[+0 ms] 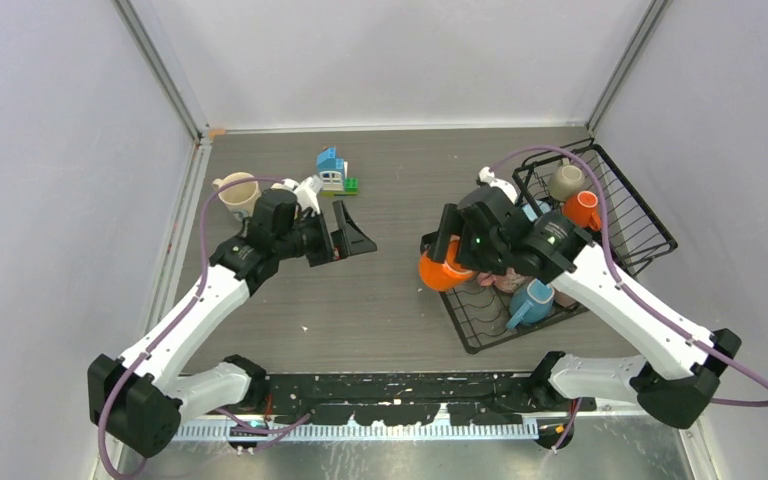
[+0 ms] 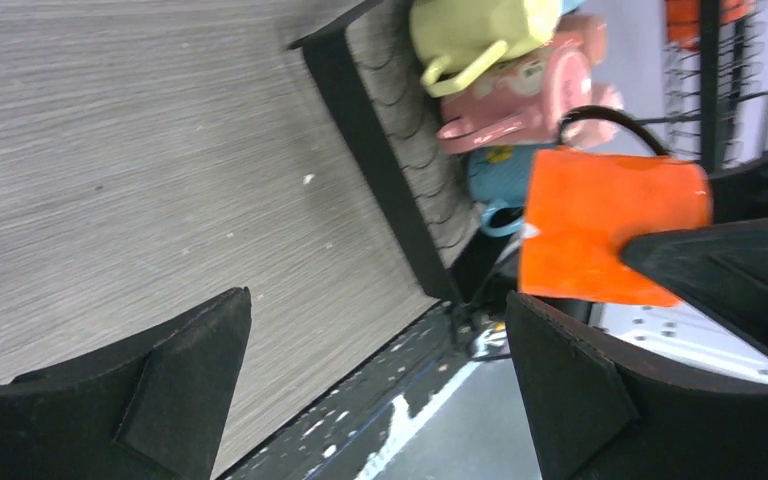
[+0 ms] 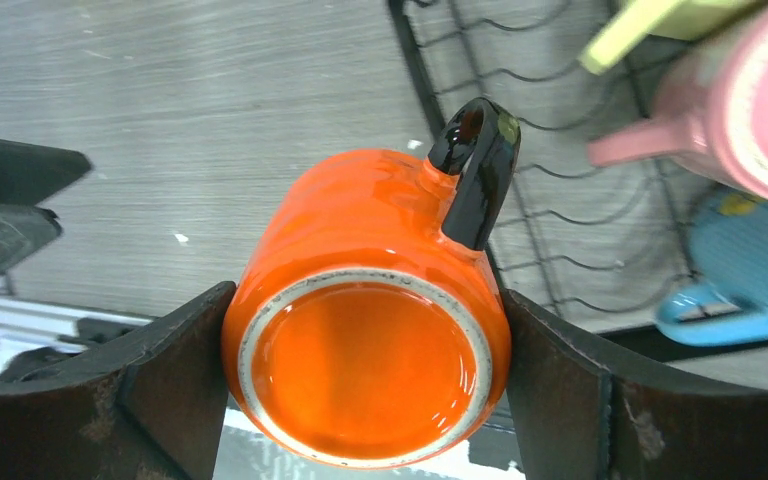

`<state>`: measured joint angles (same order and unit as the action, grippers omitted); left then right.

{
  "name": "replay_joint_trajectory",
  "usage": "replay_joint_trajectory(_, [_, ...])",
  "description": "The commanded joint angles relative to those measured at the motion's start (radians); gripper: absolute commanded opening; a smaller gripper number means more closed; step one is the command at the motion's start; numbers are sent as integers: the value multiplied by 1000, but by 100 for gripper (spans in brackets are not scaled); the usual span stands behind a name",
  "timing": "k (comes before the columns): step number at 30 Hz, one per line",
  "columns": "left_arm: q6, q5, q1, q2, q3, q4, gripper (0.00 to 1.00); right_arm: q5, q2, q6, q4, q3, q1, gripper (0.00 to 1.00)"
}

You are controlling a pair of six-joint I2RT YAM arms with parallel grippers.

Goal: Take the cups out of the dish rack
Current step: Unload the cup from the dish rack, then place the cup at the center of the board.

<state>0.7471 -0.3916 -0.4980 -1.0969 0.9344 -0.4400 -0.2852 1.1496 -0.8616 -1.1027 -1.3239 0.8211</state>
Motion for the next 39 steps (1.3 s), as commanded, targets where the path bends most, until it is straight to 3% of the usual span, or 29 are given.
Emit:
replay_joint_trajectory(1, [145, -203, 53, 46, -52, 234, 100, 177, 44, 26, 216, -90, -57, 27])
replay_joint_trajectory(8, [366, -324, 91, 29, -128, 520, 98, 455, 67, -36, 451, -75, -173, 27])
replay_joint_trajectory(13, [506, -367, 92, -12, -153, 754, 94, 569, 84, -91, 550, -45, -200, 27])
replay_joint_trajectory(18, [664, -399, 91, -57, -174, 1000, 85, 619, 94, -125, 624, -5, -210, 27])
replay_joint_trajectory(25, [914, -413, 92, -115, -213, 1316, 63, 708, 104, -210, 826, 84, -229, 26])
replay_joint_trajectory(29, [985, -410, 92, -114, -212, 1379, 55, 746, 104, -276, 934, 133, -245, 26])
replay_joint_trajectory(39, [1009, -414, 81, -94, -183, 1382, 47, 788, 130, -341, 1066, 165, -256, 26])
